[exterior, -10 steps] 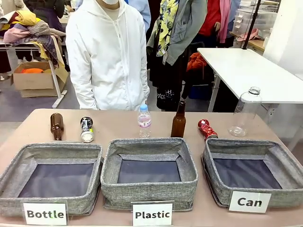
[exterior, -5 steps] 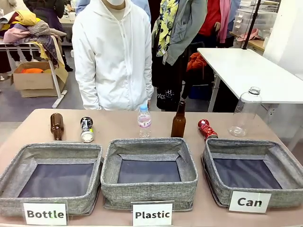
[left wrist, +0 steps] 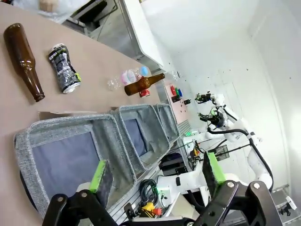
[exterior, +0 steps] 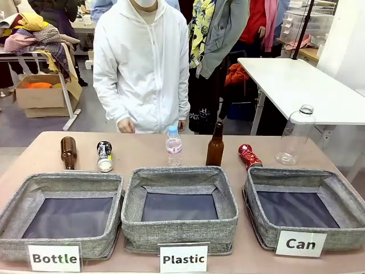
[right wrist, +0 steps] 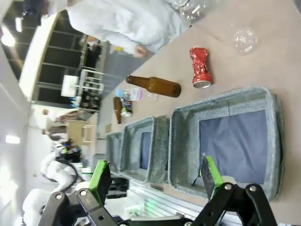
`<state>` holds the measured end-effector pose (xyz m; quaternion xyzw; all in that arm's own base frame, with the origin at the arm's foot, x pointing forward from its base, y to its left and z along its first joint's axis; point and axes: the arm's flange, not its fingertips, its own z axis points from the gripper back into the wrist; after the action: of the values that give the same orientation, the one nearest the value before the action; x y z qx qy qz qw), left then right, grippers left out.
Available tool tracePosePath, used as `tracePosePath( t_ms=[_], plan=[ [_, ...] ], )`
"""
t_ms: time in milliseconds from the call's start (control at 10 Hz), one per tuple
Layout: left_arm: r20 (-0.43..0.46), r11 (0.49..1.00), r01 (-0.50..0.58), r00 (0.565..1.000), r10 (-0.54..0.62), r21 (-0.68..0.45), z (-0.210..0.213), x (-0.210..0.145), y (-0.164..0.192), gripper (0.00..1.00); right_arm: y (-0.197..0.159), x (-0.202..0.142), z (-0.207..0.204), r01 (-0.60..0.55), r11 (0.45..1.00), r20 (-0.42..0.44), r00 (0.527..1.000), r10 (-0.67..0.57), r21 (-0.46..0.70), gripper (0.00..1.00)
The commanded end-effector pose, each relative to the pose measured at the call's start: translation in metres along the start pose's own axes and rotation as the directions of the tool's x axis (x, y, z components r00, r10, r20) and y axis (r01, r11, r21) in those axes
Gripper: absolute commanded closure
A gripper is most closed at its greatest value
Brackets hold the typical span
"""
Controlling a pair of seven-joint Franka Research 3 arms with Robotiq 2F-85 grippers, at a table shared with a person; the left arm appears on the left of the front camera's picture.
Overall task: Sort the can waste into the basket.
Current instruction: Pick up the can waste from the table and place it in the right Fabric basket.
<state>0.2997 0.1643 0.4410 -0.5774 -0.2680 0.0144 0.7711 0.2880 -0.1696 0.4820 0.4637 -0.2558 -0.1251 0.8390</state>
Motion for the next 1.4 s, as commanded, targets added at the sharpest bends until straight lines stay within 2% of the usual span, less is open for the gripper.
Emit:
tracePosePath(
  t_ms=[0, 200, 400, 500, 600, 700, 800, 1000, 1100, 1200, 1300],
  plan=[
    [-0.009, 1.0, 0.023, 1.0, -0.023, -0.004, 0.002, -0.001, 0.002, 0.0, 0.053, -0.008, -0.027, -0.129, 0.973, -0.023, 0.992, 0.127, -0.189, 0.0],
    [-0.009, 1.0, 0.023, 1.0, -0.023, -0.004, 0.002, -0.001, 0.002, 0.0, 0.095, -0.005, -0.073, -0.328, 0.892, -0.142, 0.944, 0.297, -0.31, 0.0],
    [-0.009, 1.0, 0.023, 1.0, -0.023, -0.004, 0.002, -0.001, 0.002, 0.0, 0.125, -0.005, -0.136, -0.492, 0.754, -0.27, 0.87, 0.412, -0.435, 0.0],
    [-0.009, 1.0, 0.023, 1.0, -0.023, -0.004, 0.002, -0.001, 0.002, 0.0, 0.133, -0.008, -0.158, -0.548, 0.717, -0.312, 0.836, 0.452, -0.431, 0.0],
    [-0.009, 1.0, 0.023, 1.0, -0.023, -0.004, 0.002, -0.001, 0.002, 0.0, 0.136, -0.011, -0.17, -0.569, 0.692, -0.312, 0.822, 0.476, -0.444, 0.0],
    [-0.009, 1.0, 0.023, 1.0, -0.023, -0.004, 0.002, -0.001, 0.002, 0.0, 0.134, -0.013, -0.169, -0.531, 0.702, -0.303, 0.847, 0.436, -0.475, 0.0],
    [-0.009, 1.0, 0.023, 1.0, -0.023, -0.004, 0.002, -0.001, 0.002, 0.0, 0.143, -0.024, -0.165, -0.574, 0.71, -0.318, 0.818, 0.479, -0.408, 0.0],
    [-0.009, 1.0, 0.023, 1.0, -0.023, -0.004, 0.002, -0.001, 0.002, 0.0, 0.143, -0.024, -0.165, -0.574, 0.71, -0.318, 0.818, 0.479, -0.408, 0.0],
    [-0.009, 1.0, 0.023, 1.0, -0.023, -0.004, 0.002, -0.001, 0.002, 0.0, 0.14, -0.021, -0.174, -0.586, 0.69, -0.331, 0.81, 0.484, -0.425, 0.0],
    [-0.009, 1.0, 0.023, 1.0, -0.023, -0.004, 0.002, -0.001, 0.002, 0.0, 0.149, -0.016, -0.19, -0.634, 0.634, -0.364, 0.773, 0.519, -0.443, 0.0],
    [-0.009, 1.0, 0.023, 1.0, -0.023, -0.004, 0.002, -0.001, 0.002, 0.0, 0.157, -0.001, -0.211, -0.641, 0.605, -0.38, 0.767, 0.516, -0.472, 0.0]
  ],
)
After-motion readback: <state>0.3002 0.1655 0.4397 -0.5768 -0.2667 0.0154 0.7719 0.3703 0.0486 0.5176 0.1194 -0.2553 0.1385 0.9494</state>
